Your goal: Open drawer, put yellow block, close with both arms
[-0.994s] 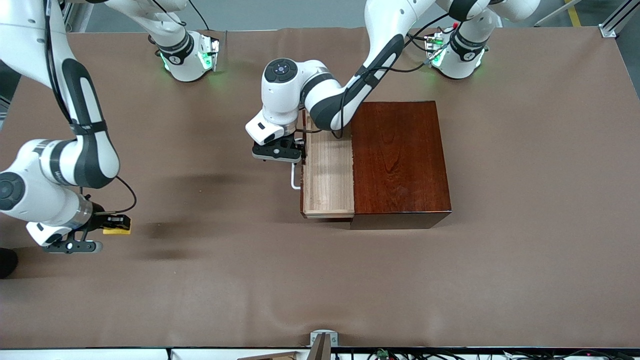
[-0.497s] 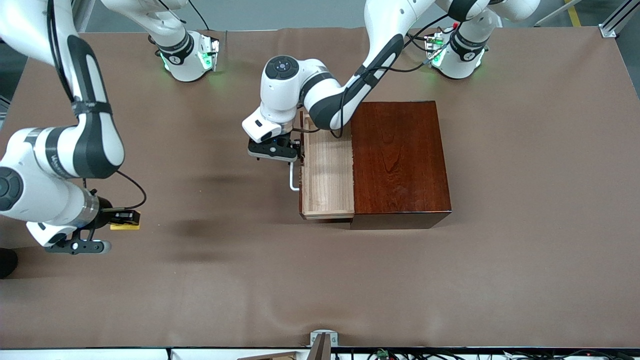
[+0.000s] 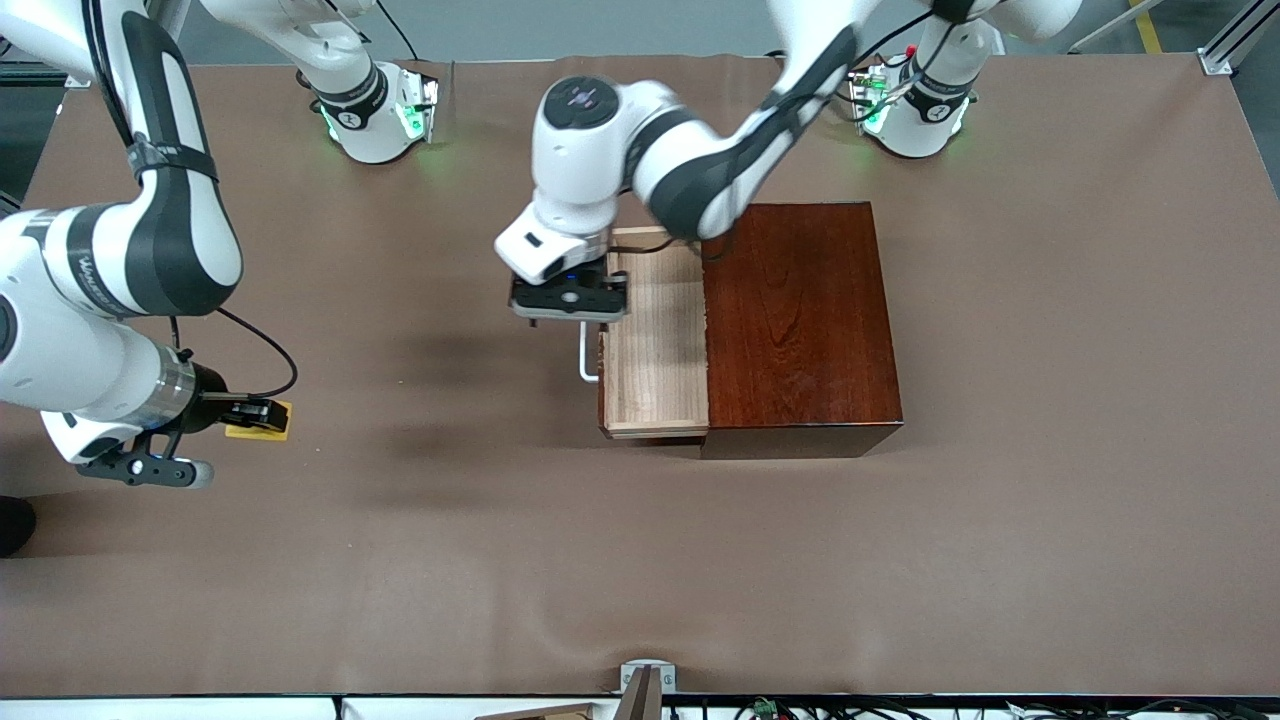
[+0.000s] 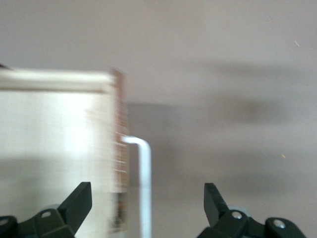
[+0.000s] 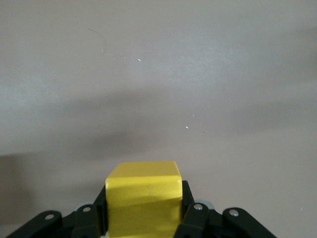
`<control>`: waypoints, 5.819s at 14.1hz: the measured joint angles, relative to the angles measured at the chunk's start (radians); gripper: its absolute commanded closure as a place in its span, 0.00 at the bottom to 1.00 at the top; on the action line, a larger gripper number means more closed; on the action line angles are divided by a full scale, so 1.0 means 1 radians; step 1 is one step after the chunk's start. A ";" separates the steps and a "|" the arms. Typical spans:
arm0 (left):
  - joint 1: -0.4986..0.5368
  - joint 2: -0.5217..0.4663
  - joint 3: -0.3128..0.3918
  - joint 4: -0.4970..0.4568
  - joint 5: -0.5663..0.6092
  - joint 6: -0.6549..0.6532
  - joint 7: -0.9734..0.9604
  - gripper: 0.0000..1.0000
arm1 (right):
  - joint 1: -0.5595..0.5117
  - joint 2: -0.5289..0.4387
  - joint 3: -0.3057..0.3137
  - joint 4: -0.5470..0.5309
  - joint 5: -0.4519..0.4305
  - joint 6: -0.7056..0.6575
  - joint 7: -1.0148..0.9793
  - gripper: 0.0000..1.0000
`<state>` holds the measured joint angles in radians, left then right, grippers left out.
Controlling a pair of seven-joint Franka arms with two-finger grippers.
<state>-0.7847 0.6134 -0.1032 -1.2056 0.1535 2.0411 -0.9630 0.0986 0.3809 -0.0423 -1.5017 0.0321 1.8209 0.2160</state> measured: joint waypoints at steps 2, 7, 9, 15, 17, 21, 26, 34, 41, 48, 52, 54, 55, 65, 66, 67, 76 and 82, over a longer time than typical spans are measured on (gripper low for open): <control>0.069 -0.091 0.004 -0.002 0.000 -0.149 0.011 0.00 | 0.023 -0.014 0.001 0.000 0.004 -0.007 0.101 1.00; 0.327 -0.274 0.004 -0.016 -0.085 -0.456 0.296 0.00 | 0.142 -0.033 0.004 0.000 0.004 -0.007 0.391 1.00; 0.453 -0.337 0.003 -0.058 -0.129 -0.492 0.433 0.00 | 0.193 -0.037 0.004 0.000 0.003 -0.007 0.513 1.00; 0.620 -0.507 0.001 -0.272 -0.142 -0.490 0.599 0.00 | 0.325 -0.038 0.004 0.004 0.002 -0.007 0.801 1.00; 0.664 -0.522 0.001 -0.308 -0.151 -0.474 0.677 0.00 | 0.376 -0.038 0.004 0.004 0.000 -0.007 0.891 1.00; 0.718 -0.526 0.001 -0.339 -0.155 -0.430 0.826 0.00 | 0.445 -0.035 0.004 0.004 -0.009 -0.007 1.039 1.00; 0.734 -0.527 -0.001 -0.350 -0.155 -0.414 0.852 0.00 | 0.531 -0.012 0.004 0.002 -0.027 0.001 1.253 1.00; 0.733 -0.528 -0.006 -0.350 -0.155 -0.411 0.852 0.00 | 0.622 0.073 0.004 0.077 -0.031 0.029 1.516 1.00; 0.732 -0.528 -0.007 -0.350 -0.155 -0.411 0.852 0.00 | 0.641 0.097 0.004 0.105 -0.031 0.087 1.760 1.00; 0.730 -0.528 -0.024 -0.350 -0.155 -0.411 0.852 0.00 | 0.701 0.190 0.005 0.172 -0.030 0.108 1.907 1.00; 0.729 -0.528 -0.032 -0.350 -0.155 -0.411 0.852 0.00 | 0.715 0.238 0.005 0.189 -0.030 0.157 1.950 1.00; 0.730 -0.528 -0.032 -0.350 -0.155 -0.411 0.852 0.00 | 0.722 0.255 0.005 0.191 -0.027 0.167 1.972 0.99; 0.730 -0.528 -0.032 -0.350 -0.155 -0.411 0.852 0.00 | 0.727 0.264 0.005 0.192 -0.026 0.168 1.989 0.98; 0.731 -0.528 -0.032 -0.350 -0.155 -0.411 0.851 0.00 | 0.757 0.313 0.005 0.202 -0.026 0.195 2.061 0.00; 0.732 -0.528 -0.031 -0.350 -0.155 -0.410 0.851 0.00 | 0.757 0.313 0.004 0.208 -0.026 0.195 2.061 0.00; 0.732 -0.528 -0.031 -0.350 -0.155 -0.410 0.851 0.00 | 0.757 0.312 0.003 0.214 -0.026 0.192 2.061 0.00; 0.730 -0.528 -0.032 -0.348 -0.155 -0.399 0.851 0.00 | 0.682 0.178 -0.018 0.252 -0.019 0.013 1.814 0.00; 0.729 -0.527 -0.032 -0.349 -0.155 -0.399 0.851 0.00 | 0.503 0.044 -0.021 0.220 0.097 -0.159 1.356 0.00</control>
<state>-0.0553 0.0859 -0.1351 -1.5543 -0.0019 1.6425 -0.1124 0.6018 0.4245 -0.0629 -1.2820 0.1289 1.6619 1.5722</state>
